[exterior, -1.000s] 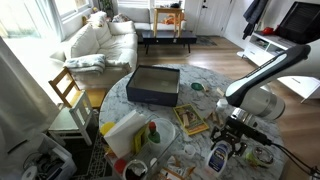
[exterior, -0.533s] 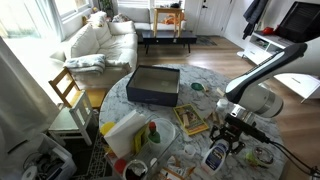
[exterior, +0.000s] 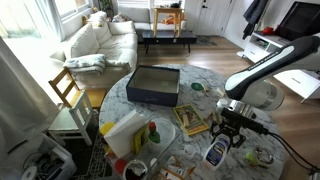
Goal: Put the bottle with the blue lid upright and put it in the transparent storage box
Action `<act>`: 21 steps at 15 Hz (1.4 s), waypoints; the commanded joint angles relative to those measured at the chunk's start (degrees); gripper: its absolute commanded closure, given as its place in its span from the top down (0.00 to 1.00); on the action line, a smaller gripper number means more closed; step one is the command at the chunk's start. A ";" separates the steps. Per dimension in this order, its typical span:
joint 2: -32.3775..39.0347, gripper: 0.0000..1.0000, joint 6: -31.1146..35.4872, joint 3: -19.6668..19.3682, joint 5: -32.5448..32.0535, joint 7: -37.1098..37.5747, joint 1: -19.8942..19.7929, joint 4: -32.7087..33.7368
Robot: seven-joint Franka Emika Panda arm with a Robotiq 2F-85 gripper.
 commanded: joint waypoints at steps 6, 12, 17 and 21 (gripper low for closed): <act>-8.81 0.39 1.93 0.24 -27.55 33.00 6.34 -1.20; -12.47 0.39 5.41 2.42 -47.80 50.17 7.68 -2.05; -12.99 0.39 7.20 3.67 -67.69 67.23 7.96 -2.37; -12.84 0.39 6.87 5.26 -72.93 72.45 8.30 -2.49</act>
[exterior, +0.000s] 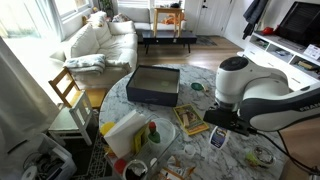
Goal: Put the bottle with the blue lid upright and put it in the transparent storage box
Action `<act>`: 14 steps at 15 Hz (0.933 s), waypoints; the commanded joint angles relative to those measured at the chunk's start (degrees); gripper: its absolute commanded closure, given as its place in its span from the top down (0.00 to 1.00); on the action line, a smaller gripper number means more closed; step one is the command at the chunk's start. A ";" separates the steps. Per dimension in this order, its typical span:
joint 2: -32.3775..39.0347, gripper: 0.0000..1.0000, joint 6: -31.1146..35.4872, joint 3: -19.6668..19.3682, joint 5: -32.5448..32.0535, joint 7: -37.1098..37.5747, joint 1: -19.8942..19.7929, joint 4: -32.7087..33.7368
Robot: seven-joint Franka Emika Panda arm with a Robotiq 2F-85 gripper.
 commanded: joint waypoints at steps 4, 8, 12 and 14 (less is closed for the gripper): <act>-1.20 0.57 0.13 2.37 -6.97 6.99 0.98 -1.93; -1.59 1.00 0.83 3.28 -6.12 6.38 1.03 -2.14; -2.66 1.00 2.46 3.39 -1.81 2.51 0.26 -2.52; -3.05 1.00 3.28 3.32 0.55 0.69 0.01 -2.61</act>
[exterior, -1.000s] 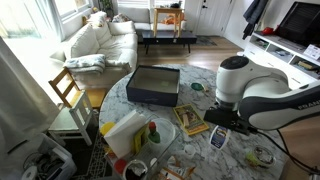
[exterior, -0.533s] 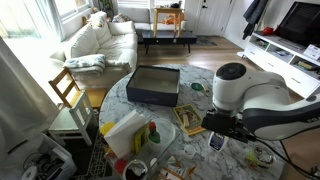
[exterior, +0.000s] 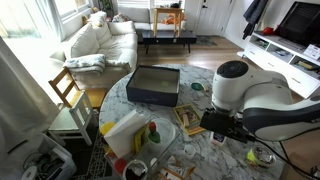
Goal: Put the bottle with the blue lid upright and put it in the transparent storage box
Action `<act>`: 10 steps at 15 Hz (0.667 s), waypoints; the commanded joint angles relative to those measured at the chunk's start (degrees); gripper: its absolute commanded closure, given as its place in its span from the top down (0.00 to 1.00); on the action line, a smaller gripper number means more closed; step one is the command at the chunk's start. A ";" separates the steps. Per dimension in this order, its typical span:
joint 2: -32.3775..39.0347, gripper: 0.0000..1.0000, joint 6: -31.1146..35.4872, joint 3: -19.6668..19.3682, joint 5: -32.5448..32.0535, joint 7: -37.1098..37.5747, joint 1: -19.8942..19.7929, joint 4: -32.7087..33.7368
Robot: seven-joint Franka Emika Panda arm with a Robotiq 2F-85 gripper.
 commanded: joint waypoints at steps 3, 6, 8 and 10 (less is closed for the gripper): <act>-3.02 1.00 7.84 -1.22 9.73 -12.23 -2.53 -3.69; -2.84 1.00 12.09 -3.03 17.99 -25.39 -4.86 -5.06; -1.80 1.00 12.05 -3.97 24.15 -34.15 -6.08 -4.83; -0.51 1.00 10.17 -5.09 30.37 -43.02 -7.46 -3.48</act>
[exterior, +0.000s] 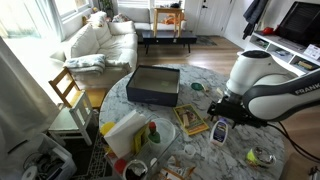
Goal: Put the bottle with the blue lid upright and put it in the transparent storage box
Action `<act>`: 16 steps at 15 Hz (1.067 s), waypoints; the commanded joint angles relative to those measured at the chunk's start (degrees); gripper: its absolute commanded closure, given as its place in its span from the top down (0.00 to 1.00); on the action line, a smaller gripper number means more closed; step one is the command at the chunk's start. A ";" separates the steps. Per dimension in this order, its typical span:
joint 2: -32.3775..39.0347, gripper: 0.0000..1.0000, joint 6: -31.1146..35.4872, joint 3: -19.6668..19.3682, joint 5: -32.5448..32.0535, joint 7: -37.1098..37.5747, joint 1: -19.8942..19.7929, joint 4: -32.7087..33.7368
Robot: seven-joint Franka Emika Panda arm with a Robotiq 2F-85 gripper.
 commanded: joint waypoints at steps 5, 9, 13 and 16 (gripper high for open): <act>3.98 1.00 -2.93 -2.32 19.77 -28.28 -3.59 3.09; 6.95 1.00 -2.44 -2.99 25.01 -37.44 -4.72 4.30; 10.00 1.00 -2.01 -3.28 29.84 -43.23 -5.85 5.64; 12.46 1.00 -2.00 -3.47 32.27 -45.29 -6.78 7.24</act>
